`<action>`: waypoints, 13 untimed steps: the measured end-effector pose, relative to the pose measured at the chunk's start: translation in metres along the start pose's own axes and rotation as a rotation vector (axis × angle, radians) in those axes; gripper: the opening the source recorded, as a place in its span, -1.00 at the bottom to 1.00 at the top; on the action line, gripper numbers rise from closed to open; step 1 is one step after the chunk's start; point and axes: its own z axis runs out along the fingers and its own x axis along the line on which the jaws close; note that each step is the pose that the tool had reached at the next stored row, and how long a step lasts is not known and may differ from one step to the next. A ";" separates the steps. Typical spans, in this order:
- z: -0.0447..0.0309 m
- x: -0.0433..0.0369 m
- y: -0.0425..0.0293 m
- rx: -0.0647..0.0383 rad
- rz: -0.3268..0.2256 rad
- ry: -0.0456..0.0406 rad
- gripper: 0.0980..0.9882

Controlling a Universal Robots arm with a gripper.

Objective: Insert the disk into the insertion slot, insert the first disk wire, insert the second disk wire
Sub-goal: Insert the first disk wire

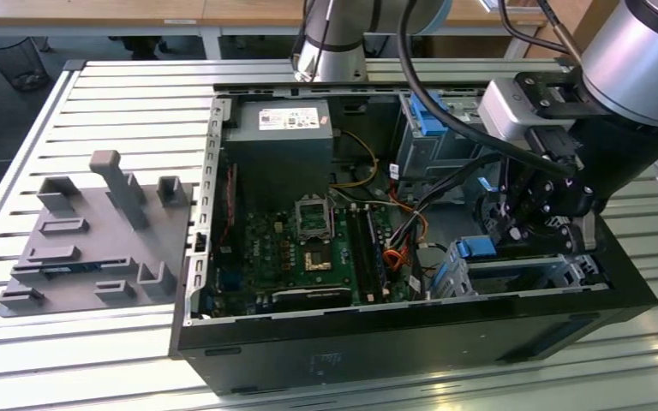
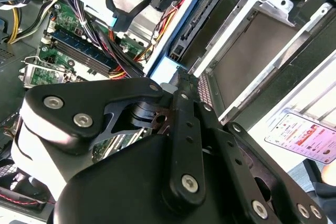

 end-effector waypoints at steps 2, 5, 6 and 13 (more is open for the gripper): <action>0.0000 0.0000 -0.0011 0.000 0.000 0.0000 -0.98; 0.0000 0.0000 -0.0023 0.000 0.000 0.0019 -0.98; -0.0001 0.0000 -0.0027 0.000 0.000 0.0021 -0.98; -0.0008 -0.0005 -0.0030 0.000 0.001 0.0082 -0.98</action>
